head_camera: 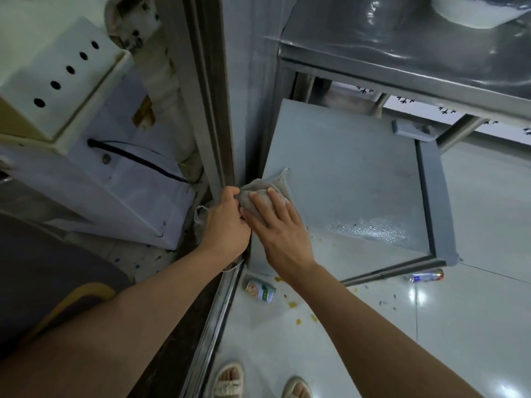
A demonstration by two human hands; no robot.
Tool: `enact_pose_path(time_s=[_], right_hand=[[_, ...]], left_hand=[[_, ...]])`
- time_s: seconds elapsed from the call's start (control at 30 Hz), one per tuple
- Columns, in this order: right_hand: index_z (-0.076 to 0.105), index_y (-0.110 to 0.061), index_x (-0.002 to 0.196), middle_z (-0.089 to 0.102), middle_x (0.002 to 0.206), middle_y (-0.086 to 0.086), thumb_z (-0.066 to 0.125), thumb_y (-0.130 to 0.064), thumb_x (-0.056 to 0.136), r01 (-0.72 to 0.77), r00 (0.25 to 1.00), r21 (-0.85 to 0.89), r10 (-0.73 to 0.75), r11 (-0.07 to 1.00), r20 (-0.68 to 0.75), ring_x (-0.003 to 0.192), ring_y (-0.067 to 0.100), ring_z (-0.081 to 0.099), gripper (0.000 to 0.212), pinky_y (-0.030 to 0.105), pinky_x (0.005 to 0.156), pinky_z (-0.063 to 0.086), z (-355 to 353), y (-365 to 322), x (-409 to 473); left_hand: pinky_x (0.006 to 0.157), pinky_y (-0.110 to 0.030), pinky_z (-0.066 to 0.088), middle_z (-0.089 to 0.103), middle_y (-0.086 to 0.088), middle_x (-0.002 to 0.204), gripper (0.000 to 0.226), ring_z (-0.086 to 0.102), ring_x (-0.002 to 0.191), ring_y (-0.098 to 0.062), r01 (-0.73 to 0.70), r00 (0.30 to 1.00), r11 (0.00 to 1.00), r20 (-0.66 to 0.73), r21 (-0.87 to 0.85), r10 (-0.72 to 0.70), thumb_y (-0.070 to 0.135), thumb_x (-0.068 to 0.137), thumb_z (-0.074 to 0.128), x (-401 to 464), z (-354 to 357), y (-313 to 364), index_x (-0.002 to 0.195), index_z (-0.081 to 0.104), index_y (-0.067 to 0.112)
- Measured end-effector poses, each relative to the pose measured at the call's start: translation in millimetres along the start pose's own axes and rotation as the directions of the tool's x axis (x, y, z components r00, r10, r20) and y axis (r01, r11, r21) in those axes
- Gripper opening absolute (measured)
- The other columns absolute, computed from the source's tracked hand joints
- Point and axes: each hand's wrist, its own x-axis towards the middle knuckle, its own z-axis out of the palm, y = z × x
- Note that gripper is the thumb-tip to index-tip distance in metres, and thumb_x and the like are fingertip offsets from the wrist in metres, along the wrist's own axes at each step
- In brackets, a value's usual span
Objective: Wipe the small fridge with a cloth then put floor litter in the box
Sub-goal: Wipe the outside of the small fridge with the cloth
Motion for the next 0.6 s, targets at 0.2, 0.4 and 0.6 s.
enact_pose_path(time_s=[0.2,0.4,0.6], right_hand=[[0.054,-0.012,0.132,0.055,0.133,0.015,0.032,-0.01,0.085,-0.073,0.975,0.001,0.071,0.997,-0.211,0.127,0.042,0.046,0.052,0.048,0.101,0.044,2.9,26.7,-18.3],[0.055,-0.008,0.131,0.052,0.135,0.018,0.032,-0.005,0.088,-0.188,0.926,0.033,0.188,0.982,-0.326,0.126,0.044,0.045,0.049,0.048,0.103,0.043,7.4,67.3,-64.1],[0.047,-0.008,0.137,0.041,0.144,0.016,0.048,0.011,0.079,-0.471,0.829,0.106,0.48,0.876,-0.288,0.137,0.04,0.029,0.062,0.05,0.111,0.032,5.4,116.6,-120.5]], left_hand=[[0.093,-0.025,0.036,0.048,-0.012,0.132,0.056,0.046,0.122,-0.024,-0.032,0.998,0.993,-0.041,0.114,0.037,-0.004,0.083,0.051,-3.5,15.4,16.5,0.135,0.035,0.01],[0.087,-0.026,0.041,0.052,-0.012,0.127,0.045,0.05,0.114,-0.027,-0.149,0.988,0.963,0.066,0.223,0.138,-0.004,0.082,0.05,-3.5,38.4,37.2,0.124,0.04,0.009],[0.097,-0.047,0.039,0.051,-0.015,0.126,0.045,0.044,0.119,-0.034,-0.162,0.987,0.911,0.055,0.38,0.152,-0.002,0.079,0.051,-6.7,56.9,39.5,0.123,0.041,0.008]])
